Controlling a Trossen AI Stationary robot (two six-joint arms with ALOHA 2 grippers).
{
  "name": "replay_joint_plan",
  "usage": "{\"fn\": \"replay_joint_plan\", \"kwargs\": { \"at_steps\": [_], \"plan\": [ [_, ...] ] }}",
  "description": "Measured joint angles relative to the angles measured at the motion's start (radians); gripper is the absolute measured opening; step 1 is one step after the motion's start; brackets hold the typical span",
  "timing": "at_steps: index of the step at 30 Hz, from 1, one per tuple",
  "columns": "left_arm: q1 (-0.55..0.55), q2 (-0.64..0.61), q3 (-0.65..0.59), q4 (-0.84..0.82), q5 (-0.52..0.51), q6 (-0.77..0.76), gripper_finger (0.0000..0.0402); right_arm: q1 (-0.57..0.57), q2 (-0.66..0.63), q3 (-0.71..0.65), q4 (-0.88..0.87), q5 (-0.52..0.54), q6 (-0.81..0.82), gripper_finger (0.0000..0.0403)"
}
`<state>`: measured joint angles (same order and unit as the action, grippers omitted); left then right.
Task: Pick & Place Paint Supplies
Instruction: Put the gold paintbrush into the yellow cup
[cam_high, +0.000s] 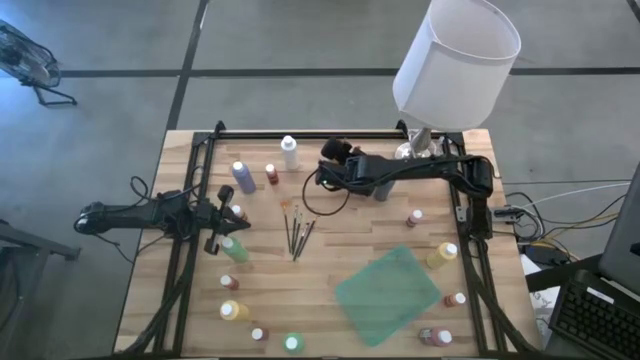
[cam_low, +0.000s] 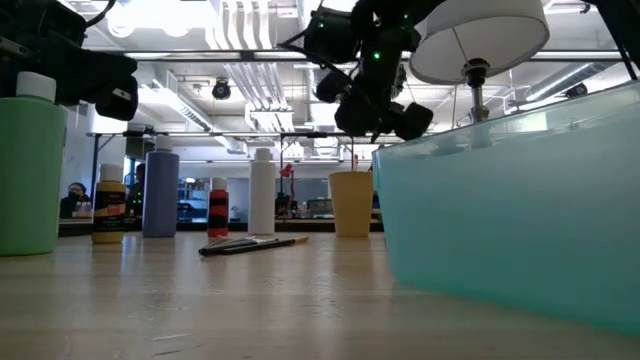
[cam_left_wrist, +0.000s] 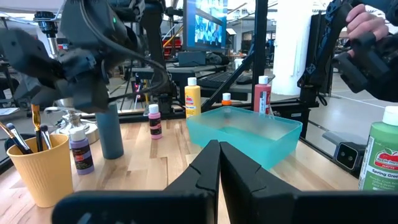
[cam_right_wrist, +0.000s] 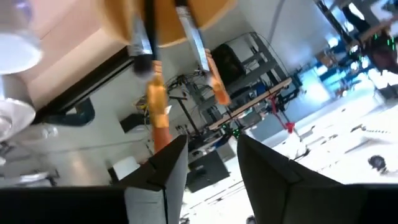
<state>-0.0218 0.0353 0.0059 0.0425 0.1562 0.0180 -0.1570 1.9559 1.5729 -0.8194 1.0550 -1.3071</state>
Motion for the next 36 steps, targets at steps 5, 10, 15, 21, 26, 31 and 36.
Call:
{"fn": "replay_joint_plan", "kwargs": {
  "at_steps": [5,10,15,21,26,31,36],
  "plan": [
    [0.0,0.0,0.0,0.0,0.0,0.0,0.0014,0.0,-0.001,0.058,-0.003,-0.001,0.094,0.0141],
    [0.0,0.0,0.0,0.0,0.0,0.0,0.0014,0.002,-0.001,0.145,-0.005,-0.009,0.176,0.0126],
    [0.0,0.0,0.0,0.0,0.0,0.0,0.0014,0.01,-0.002,0.244,-0.013,-0.01,0.259,0.0103],
    [0.0,0.0,0.0,0.0,0.0,0.0,0.0014,0.035,-0.003,0.372,-0.023,-0.012,0.398,0.0073],
    [0.0,0.0,0.0,0.0,0.0,0.0,0.0014,0.068,-0.003,0.48,-0.137,-0.108,0.518,0.0049],
    [0.0,0.0,0.0,0.0,0.0,0.0,0.0014,0.094,-0.003,0.587,-0.314,-0.37,0.701,0.003],
    [0.0,0.0,0.0,0.0,0.0,0.0,0.0014,0.106,-0.003,0.675,-0.468,-0.541,0.878,0.0015]
  ]
}}
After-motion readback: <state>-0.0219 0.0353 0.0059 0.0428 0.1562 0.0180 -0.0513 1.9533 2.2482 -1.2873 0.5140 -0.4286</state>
